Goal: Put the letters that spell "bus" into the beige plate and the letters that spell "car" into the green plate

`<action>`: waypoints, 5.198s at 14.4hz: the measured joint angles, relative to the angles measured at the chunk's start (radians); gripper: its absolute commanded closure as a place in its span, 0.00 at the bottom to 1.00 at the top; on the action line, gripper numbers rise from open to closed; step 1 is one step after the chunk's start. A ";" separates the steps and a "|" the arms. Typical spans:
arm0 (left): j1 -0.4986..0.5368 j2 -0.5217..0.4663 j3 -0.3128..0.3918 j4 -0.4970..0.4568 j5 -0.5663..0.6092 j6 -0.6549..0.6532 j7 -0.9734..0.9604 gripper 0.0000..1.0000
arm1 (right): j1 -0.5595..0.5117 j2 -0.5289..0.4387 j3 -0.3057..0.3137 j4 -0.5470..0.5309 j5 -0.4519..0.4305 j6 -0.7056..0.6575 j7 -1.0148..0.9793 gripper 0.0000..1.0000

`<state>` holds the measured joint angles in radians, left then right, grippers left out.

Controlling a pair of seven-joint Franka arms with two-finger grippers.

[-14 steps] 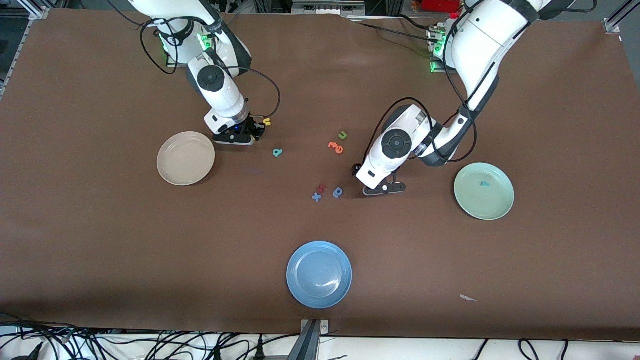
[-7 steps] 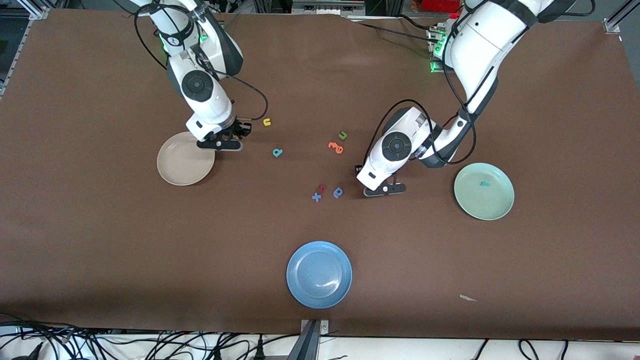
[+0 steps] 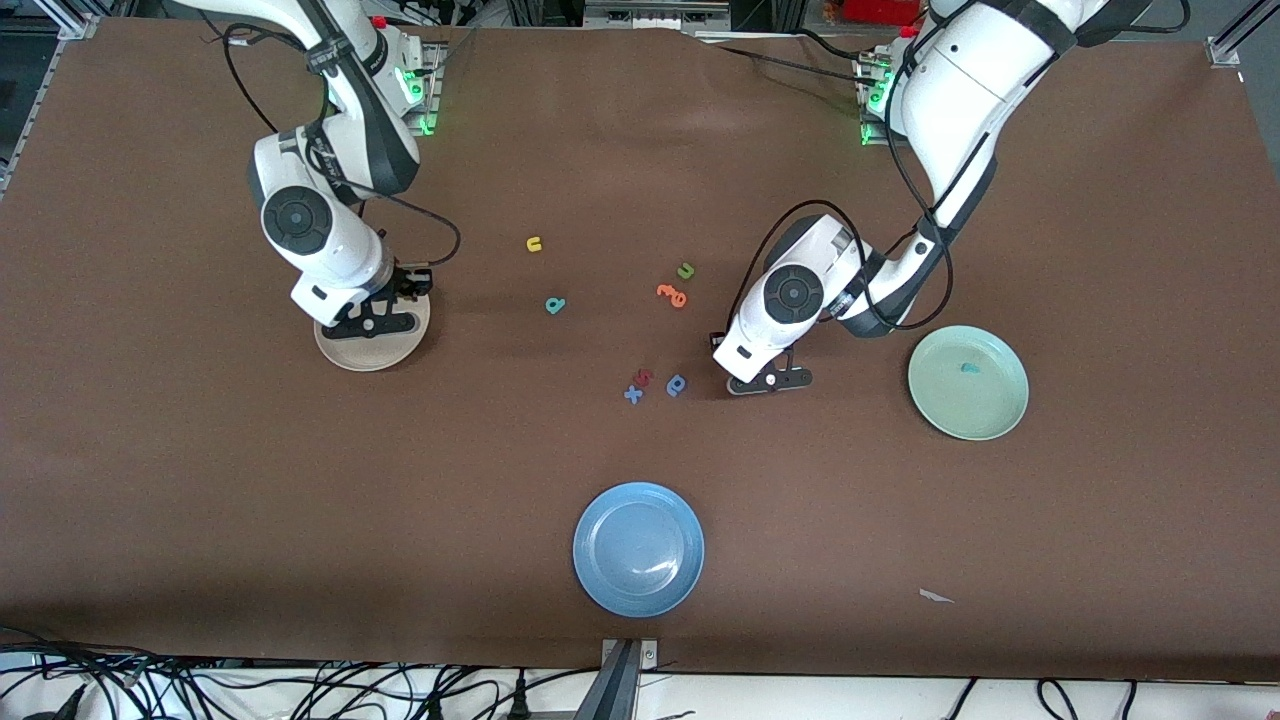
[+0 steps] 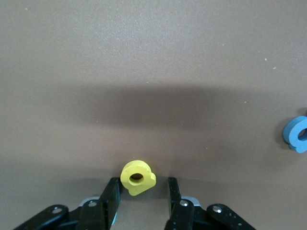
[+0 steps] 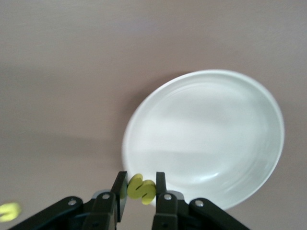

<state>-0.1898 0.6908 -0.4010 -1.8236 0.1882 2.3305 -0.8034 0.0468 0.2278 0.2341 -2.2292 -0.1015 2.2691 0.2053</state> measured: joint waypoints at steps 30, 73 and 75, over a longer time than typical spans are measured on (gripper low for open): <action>-0.009 0.008 0.019 0.030 0.005 -0.012 -0.038 0.77 | 0.218 0.106 0.186 -0.240 -0.009 0.462 0.717 0.00; 0.456 -0.262 -0.297 -0.283 0.092 -0.015 0.119 0.00 | 0.018 0.018 -0.016 -0.095 -0.064 0.103 0.030 0.00; 0.381 -0.241 -0.297 -0.290 0.096 0.035 0.040 0.00 | 0.018 0.019 0.018 -0.095 -0.063 0.108 0.133 0.00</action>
<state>0.1914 0.4498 -0.6982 -2.1134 0.2841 2.3656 -0.7634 0.0648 0.2464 0.2517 -2.3242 -0.1649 2.3766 0.3383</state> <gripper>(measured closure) 0.000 0.088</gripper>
